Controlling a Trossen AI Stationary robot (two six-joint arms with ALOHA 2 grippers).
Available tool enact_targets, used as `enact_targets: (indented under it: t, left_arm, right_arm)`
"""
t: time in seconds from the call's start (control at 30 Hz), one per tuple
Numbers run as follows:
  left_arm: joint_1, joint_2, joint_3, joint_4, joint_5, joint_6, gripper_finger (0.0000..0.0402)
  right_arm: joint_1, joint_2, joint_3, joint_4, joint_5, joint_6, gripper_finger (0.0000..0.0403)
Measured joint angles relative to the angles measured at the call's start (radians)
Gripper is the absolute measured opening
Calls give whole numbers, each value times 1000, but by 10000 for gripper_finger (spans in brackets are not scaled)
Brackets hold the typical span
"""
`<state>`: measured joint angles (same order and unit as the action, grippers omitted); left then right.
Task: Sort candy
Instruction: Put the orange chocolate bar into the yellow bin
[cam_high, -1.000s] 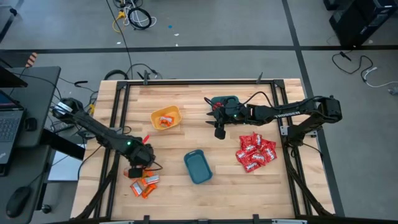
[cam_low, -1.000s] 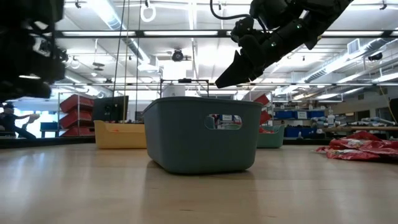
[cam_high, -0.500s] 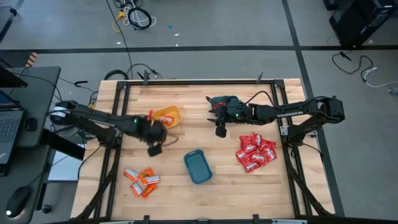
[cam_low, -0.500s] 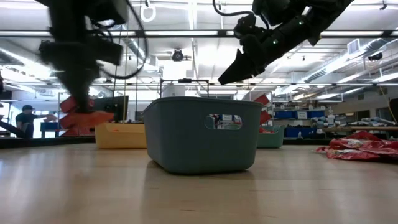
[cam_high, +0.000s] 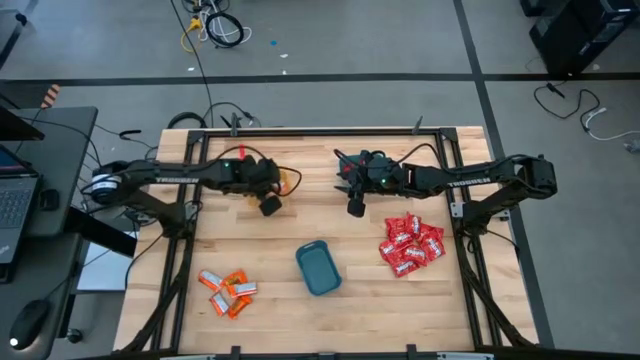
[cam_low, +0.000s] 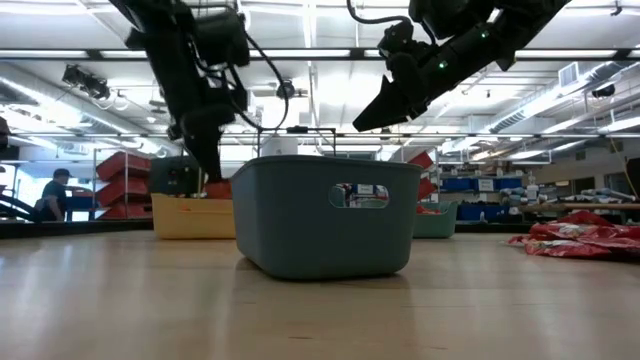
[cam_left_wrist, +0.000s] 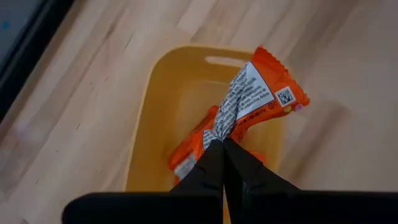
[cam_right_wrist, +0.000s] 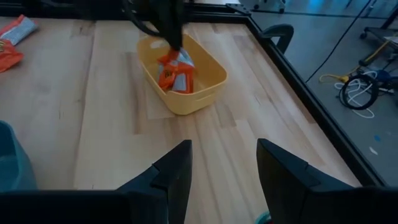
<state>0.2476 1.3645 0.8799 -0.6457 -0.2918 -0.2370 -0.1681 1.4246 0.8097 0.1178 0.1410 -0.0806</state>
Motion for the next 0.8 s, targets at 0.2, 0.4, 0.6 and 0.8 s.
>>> enact_targets:
  t: [0.2, 0.4, 0.6, 0.8]
  left_arm:
    - [61, 106, 0, 65, 12, 38, 0]
    - [80, 149, 0, 87, 34, 81, 6]
    - [78, 147, 22, 40, 29, 175, 31]
    - [78, 147, 156, -98, 33, 211, 38]
  right_arm:
    - [0, 0, 0, -2, 0, -1, 164]
    - [0, 0, 0, -2, -1, -1, 163]
    - [0, 0, 0, -1, -1, -1, 162]
    - [0, 0, 0, -1, -2, -1, 162]
